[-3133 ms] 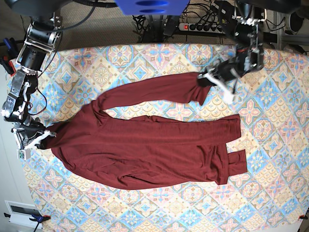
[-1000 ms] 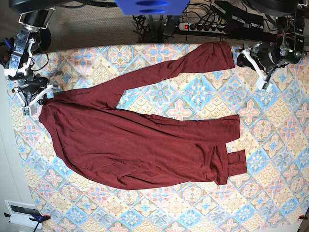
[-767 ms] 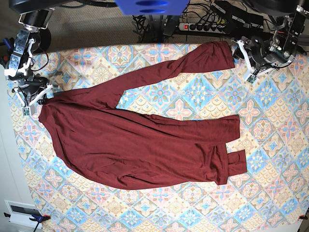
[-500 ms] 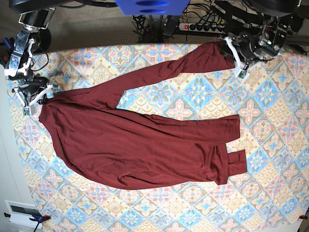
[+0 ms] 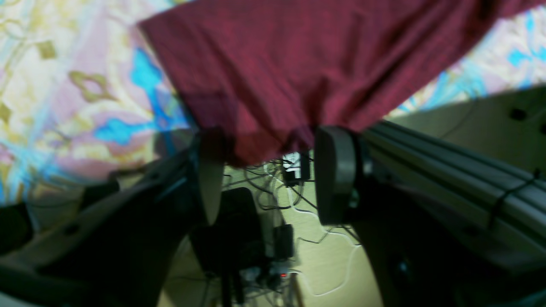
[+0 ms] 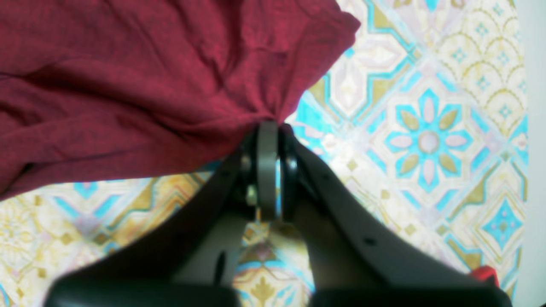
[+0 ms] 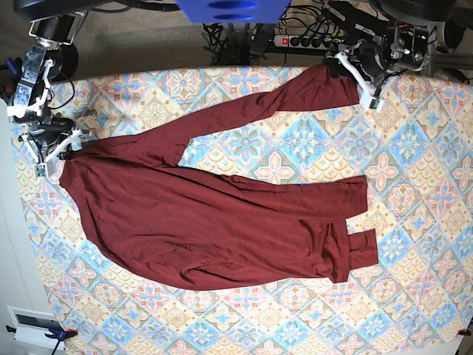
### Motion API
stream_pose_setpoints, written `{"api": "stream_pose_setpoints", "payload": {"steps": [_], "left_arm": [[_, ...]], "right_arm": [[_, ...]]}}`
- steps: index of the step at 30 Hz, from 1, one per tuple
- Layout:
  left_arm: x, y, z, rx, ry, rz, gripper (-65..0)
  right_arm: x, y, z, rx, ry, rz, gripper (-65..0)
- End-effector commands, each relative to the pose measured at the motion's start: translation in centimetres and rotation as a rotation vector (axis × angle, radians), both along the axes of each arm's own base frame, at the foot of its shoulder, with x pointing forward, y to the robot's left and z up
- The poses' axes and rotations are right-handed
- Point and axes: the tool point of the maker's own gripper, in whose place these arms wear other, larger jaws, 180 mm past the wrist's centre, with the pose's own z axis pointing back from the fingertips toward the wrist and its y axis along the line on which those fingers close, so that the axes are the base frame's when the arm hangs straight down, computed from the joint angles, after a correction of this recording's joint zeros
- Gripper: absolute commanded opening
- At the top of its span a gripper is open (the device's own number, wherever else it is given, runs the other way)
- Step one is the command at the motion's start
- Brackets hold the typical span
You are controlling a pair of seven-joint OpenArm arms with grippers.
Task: Layout the t-shirt on the table in an organized manner, then fold the t-shirt properly
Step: 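Lower the sleeve cuff with the left gripper onto the table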
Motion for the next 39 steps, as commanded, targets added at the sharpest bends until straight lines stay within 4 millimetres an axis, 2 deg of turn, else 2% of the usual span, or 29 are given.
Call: {"api": "stream_pose_setpoints", "payload": {"steps": [1, 6, 15, 17, 19, 21, 24, 26, 31, 35, 39], "left_arm": [[0.5, 0.7, 0.6, 0.018, -0.022, 0.004, -32.3], [-0.6, 1.5, -1.3, 0.006, 0.037, 0.067, -32.3], [-0.4, -0.6, -2.0, -0.055, 0.036, 0.103, -32.7], [-0.7, -1.8, -2.2, -0.077, 0.049, 0.074, -36.5], [-1.0, -2.9, -2.4, -0.095, 0.055, 0.048, -46.1], [-0.9, -3.1, -2.3, -0.101, 0.050, 0.045, -55.0], [0.2, -3.9, -1.8, -0.151, 0.024, 0.060, -60.6], [0.7, -3.4, -1.3, -0.166, 0.012, 0.081, -65.0], [2.0, -2.4, 0.3, -0.258, -0.031, 0.176, -65.0], [3.4, -1.2, 2.4, -0.349, -0.081, 0.240, -65.0], [3.9, 0.6, 5.0, -0.453, -0.142, 0.296, -65.0]], "right_arm": [[1.0, -0.8, 1.7, -0.024, -0.049, 0.004, -65.0], [1.0, -0.8, 1.7, -0.024, -0.049, 0.004, -65.0], [1.0, -0.8, 1.7, -0.024, -0.049, 0.004, -65.0], [1.0, -0.8, 1.7, -0.024, -0.049, 0.004, -65.0], [1.0, -0.8, 1.7, -0.024, -0.049, 0.004, -65.0], [1.0, -0.8, 1.7, -0.024, -0.049, 0.004, -65.0], [1.0, -0.7, 1.7, -0.021, -0.051, 0.004, -65.0], [1.0, -0.7, 1.7, -0.022, -0.052, 0.005, -65.0], [0.8, -0.7, 1.6, -0.022, -0.047, 0.005, -65.0], [1.0, -0.7, 1.7, -0.022, -0.052, 0.005, -65.0], [0.8, -0.7, 1.6, -0.021, -0.046, 0.005, -65.0]]}}
